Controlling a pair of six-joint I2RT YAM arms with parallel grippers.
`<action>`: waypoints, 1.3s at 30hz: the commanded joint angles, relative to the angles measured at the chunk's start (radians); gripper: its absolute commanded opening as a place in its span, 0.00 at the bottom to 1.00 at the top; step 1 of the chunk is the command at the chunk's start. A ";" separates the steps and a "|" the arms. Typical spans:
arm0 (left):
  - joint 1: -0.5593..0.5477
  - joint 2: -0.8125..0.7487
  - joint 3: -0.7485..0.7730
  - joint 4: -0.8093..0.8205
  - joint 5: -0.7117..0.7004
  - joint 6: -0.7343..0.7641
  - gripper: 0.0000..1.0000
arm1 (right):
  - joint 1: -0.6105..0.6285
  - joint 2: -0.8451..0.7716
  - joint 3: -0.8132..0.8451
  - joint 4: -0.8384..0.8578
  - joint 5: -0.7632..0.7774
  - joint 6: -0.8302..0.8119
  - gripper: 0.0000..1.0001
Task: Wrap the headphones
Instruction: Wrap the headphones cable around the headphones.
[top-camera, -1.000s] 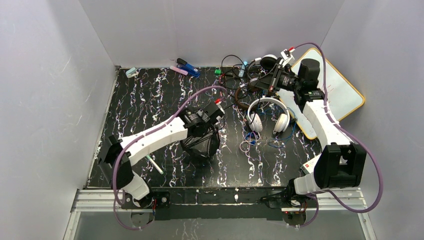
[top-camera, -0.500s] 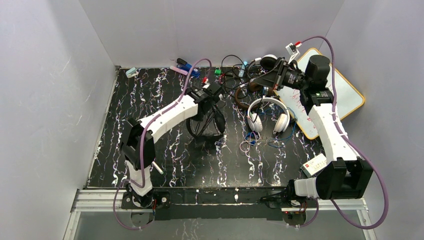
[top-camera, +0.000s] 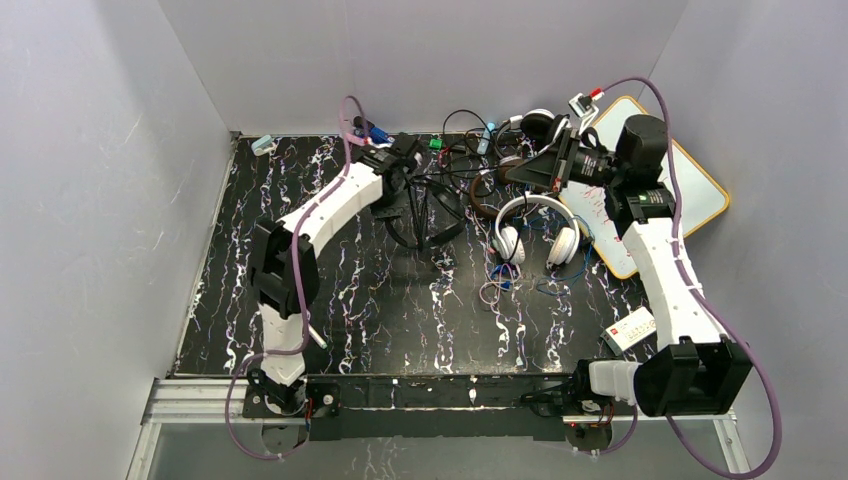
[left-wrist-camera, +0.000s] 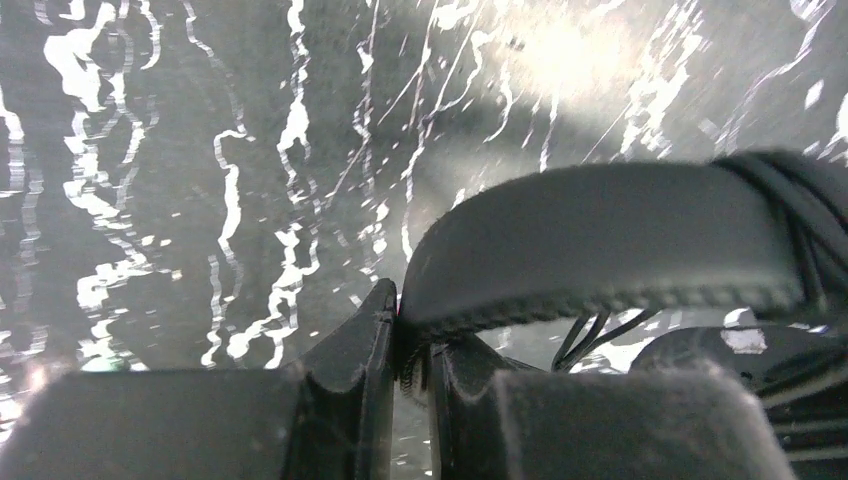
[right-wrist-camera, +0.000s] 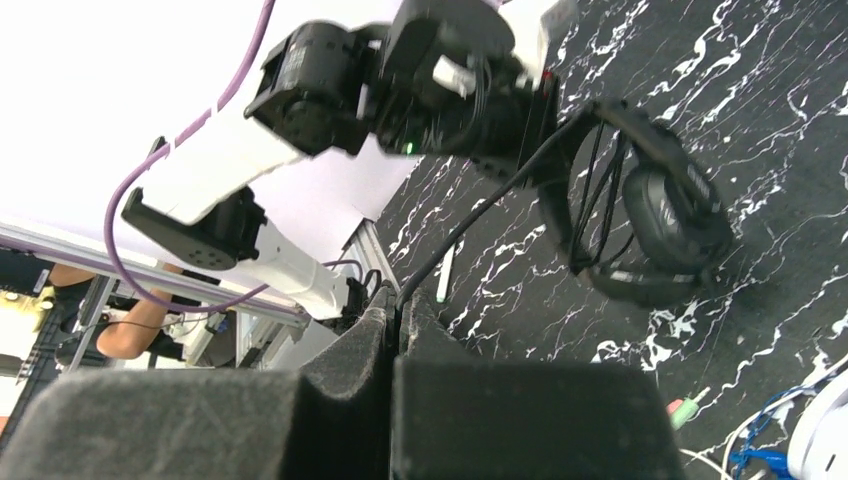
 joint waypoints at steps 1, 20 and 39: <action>0.175 -0.008 -0.002 0.033 0.097 -0.220 0.00 | -0.010 -0.113 0.015 0.007 -0.089 0.016 0.01; 0.318 0.001 0.102 0.112 0.275 -0.314 0.00 | 0.194 -0.125 -0.158 -0.035 -0.019 -0.046 0.01; 0.430 -0.124 0.068 0.195 0.541 -0.307 0.00 | 0.420 -0.020 -0.545 0.279 0.073 0.042 0.01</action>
